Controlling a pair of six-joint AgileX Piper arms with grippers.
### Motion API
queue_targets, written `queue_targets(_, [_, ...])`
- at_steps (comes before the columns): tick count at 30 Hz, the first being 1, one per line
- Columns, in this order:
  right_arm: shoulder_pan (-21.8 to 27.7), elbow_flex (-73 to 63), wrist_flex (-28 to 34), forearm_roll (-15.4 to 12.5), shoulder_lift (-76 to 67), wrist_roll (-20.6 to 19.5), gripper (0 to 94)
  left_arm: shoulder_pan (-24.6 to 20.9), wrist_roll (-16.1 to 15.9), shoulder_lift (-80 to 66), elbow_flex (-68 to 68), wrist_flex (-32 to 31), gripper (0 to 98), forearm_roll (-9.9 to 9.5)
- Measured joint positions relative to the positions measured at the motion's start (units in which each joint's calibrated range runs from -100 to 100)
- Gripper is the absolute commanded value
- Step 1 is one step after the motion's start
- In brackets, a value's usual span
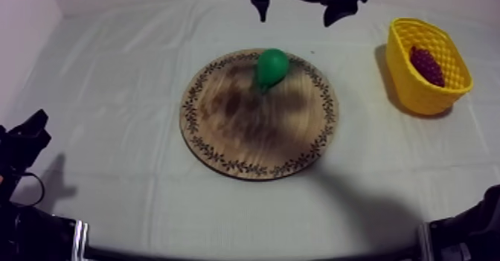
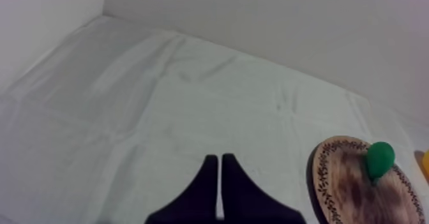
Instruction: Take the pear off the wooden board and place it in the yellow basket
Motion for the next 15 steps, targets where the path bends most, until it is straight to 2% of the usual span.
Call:
queue_targets(9, [0.1,-3.0,-0.6,0.0,4.7,-4.1,70.7,0.0,0.0,0.0,0.0,0.0,0.1,0.0])
queue_targets(15, [0.6,-4.6,0.0,0.3,6.3,-5.4,69.8,0.0,0.0,0.0,0.0,0.0,0.1,0.0])
